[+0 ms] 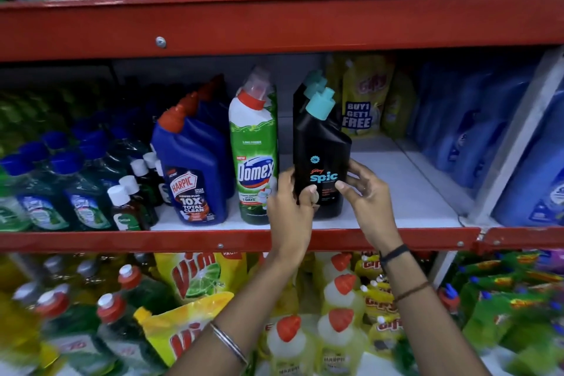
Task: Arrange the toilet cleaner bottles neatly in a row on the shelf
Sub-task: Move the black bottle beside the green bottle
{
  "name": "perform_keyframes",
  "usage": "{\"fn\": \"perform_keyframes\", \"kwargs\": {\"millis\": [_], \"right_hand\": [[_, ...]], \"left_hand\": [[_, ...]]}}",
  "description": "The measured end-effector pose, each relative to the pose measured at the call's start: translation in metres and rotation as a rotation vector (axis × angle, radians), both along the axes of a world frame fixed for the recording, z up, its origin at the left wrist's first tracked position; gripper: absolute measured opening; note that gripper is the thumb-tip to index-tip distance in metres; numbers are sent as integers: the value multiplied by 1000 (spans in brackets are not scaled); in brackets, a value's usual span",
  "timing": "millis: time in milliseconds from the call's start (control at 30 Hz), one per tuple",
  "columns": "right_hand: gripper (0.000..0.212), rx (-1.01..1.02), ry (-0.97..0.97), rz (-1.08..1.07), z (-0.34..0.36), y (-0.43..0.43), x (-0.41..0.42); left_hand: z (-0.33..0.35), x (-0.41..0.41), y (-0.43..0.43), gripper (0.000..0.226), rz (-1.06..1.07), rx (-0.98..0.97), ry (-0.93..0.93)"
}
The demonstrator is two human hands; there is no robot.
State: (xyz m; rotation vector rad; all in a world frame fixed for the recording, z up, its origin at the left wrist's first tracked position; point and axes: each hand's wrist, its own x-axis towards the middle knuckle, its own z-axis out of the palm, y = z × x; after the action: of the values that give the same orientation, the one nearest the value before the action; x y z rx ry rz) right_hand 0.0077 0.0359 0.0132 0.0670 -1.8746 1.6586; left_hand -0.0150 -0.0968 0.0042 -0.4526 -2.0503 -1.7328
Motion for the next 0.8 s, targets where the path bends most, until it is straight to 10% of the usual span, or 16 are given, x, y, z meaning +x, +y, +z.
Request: {"fn": "perform_keyframes", "kwargs": {"millis": [800], "right_hand": [[29,-36,-76,20,-14,-3,11]], "left_hand": [[0,4,-17,61,-204,-255,48]]}}
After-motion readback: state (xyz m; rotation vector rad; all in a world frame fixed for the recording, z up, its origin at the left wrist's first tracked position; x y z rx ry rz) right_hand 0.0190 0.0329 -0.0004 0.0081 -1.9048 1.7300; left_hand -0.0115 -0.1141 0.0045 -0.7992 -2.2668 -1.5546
